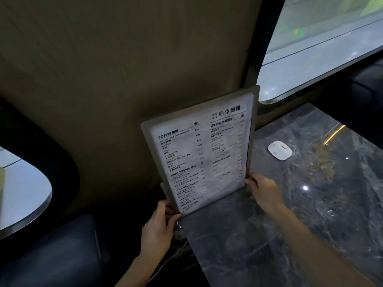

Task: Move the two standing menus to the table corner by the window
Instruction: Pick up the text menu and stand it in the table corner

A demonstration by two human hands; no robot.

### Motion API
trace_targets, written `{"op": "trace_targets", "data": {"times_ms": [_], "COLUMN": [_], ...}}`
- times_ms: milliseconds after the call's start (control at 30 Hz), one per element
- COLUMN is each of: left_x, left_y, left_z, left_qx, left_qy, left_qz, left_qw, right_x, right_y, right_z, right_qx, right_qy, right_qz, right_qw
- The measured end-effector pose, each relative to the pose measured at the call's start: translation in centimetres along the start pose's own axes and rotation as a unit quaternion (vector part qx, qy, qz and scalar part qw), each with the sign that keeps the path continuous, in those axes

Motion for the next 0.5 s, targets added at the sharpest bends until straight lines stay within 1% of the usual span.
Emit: {"op": "trace_targets", "data": {"times_ms": [67, 233, 500], "left_x": [-0.1, -0.1, -0.1], "left_y": [0.2, 0.6, 0.3], "left_z": [0.0, -0.1, 2.0], "left_qx": [0.004, 0.018, 0.042], "left_qy": [0.009, 0.015, -0.021], "left_qz": [0.008, -0.004, -0.039], "left_qw": [1.0, 1.0, 0.998], "right_x": [0.2, 0.2, -1.1], "right_y": [0.4, 0.9, 1.6], "right_z": [-0.1, 0.7, 2.8], "right_qx": [-0.012, -0.006, -0.013], "right_qy": [0.003, 0.005, -0.008], "right_qz": [-0.011, -0.059, -0.046], "right_qw": [1.0, 0.998, 0.999]}}
Point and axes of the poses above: each hand's wrist, its own z-axis towards the middle knuckle, its own y-axis out of the palm, x = y × z, the point moved 8 cm from there along z, towards the middle knuckle, and after that the axes turned 12 degrees about -y, right-handed, at the moved point
